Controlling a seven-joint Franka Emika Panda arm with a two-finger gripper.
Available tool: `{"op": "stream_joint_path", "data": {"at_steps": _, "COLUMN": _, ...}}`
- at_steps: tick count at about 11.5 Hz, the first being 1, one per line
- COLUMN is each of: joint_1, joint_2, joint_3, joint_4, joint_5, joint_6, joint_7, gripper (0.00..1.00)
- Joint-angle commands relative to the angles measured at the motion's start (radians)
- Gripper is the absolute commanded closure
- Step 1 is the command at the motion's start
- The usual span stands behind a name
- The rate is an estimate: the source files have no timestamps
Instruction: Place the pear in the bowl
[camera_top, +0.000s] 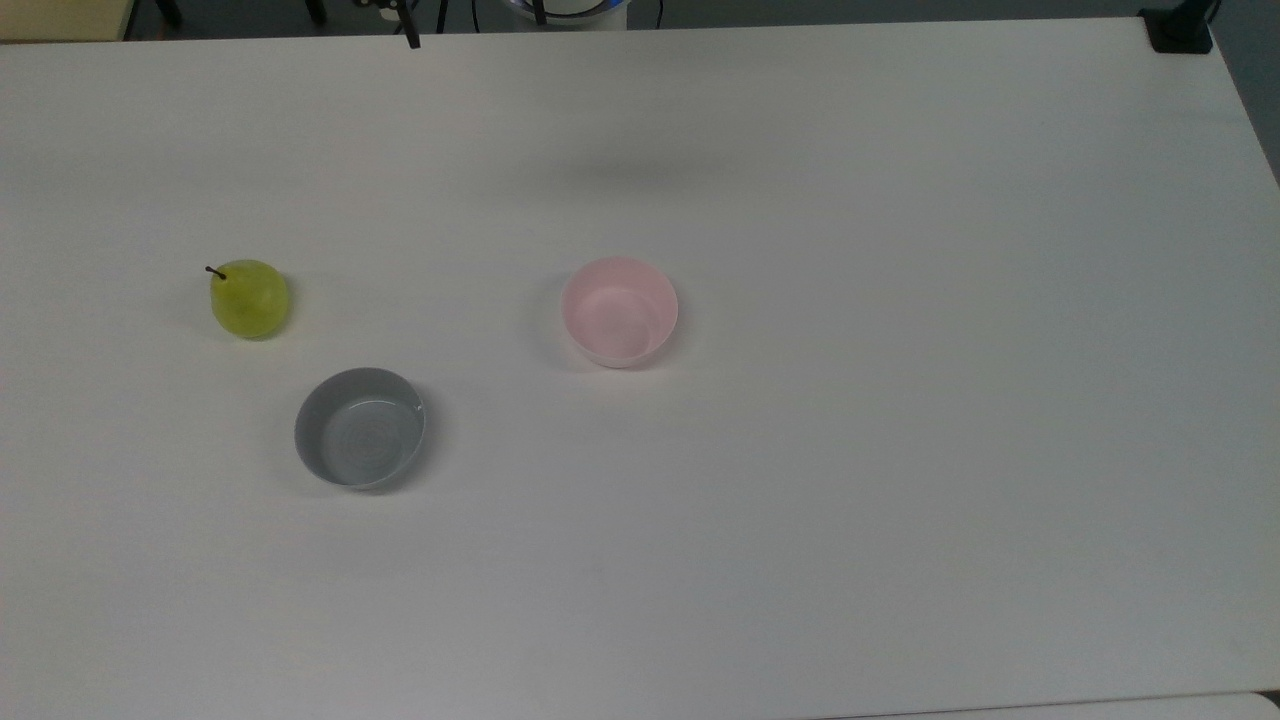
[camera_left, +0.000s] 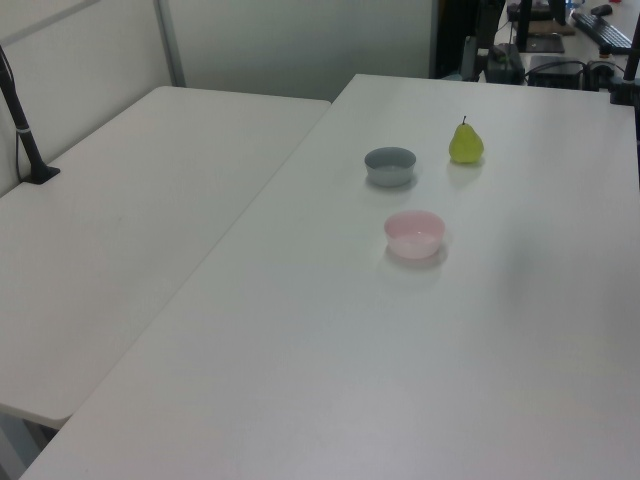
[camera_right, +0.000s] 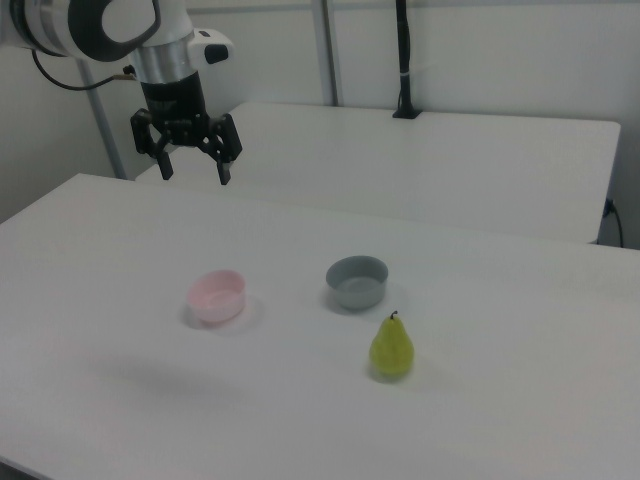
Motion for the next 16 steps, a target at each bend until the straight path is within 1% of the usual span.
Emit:
{"op": "stream_joint_path", "data": {"at_steps": 1, "joint_1": -0.014, "joint_2": -0.022, "joint_3": -0.008, "joint_4": -0.014, "joint_5": -0.056, "joint_6": 0.012, "joint_7": -0.129, "gripper": 0.0}}
{"op": "stream_joint_path", "data": {"at_steps": 2, "joint_1": -0.022, "joint_2": -0.021, "joint_3": -0.009, "joint_4": -0.014, "joint_5": -0.059, "joint_6": 0.009, "joint_7": -0.126, "gripper": 0.0}}
{"op": "stream_joint_path", "data": {"at_steps": 4, "joint_1": -0.037, "joint_2": 0.003, "joint_3": -0.011, "joint_4": -0.018, "joint_5": -0.1, "joint_6": 0.02, "joint_7": -0.135, "gripper": 0.0}}
{"op": "stream_joint_path", "data": {"at_steps": 5, "joint_1": -0.051, "joint_2": 0.022, "joint_3": -0.011, "joint_4": -0.018, "joint_5": -0.1, "joint_6": 0.026, "joint_7": -0.134, "gripper": 0.0}}
{"op": "stream_joint_path", "data": {"at_steps": 8, "joint_1": -0.126, "joint_2": 0.077, "joint_3": -0.012, "joint_4": -0.021, "joint_5": -0.094, "joint_6": 0.07, "joint_7": -0.14, "gripper": 0.0}}
{"op": "stream_joint_path", "data": {"at_steps": 10, "joint_1": -0.164, "joint_2": 0.131, "joint_3": -0.012, "joint_4": -0.021, "joint_5": -0.104, "joint_6": 0.165, "joint_7": -0.143, "gripper": 0.0}}
{"op": "stream_joint_path", "data": {"at_steps": 12, "joint_1": -0.203, "joint_2": 0.183, "joint_3": -0.026, "joint_4": -0.024, "joint_5": -0.122, "joint_6": 0.208, "joint_7": -0.216, "gripper": 0.0}}
{"op": "stream_joint_path", "data": {"at_steps": 13, "joint_1": -0.232, "joint_2": 0.204, "joint_3": -0.026, "joint_4": -0.037, "joint_5": -0.122, "joint_6": 0.245, "joint_7": -0.255, "gripper": 0.0}}
{"op": "stream_joint_path", "data": {"at_steps": 14, "joint_1": -0.263, "joint_2": 0.227, "joint_3": -0.026, "joint_4": -0.056, "joint_5": -0.122, "joint_6": 0.317, "joint_7": -0.27, "gripper": 0.0}}
{"op": "stream_joint_path", "data": {"at_steps": 16, "joint_1": -0.304, "joint_2": 0.27, "joint_3": -0.028, "joint_4": -0.093, "joint_5": -0.12, "joint_6": 0.427, "joint_7": -0.267, "gripper": 0.0}}
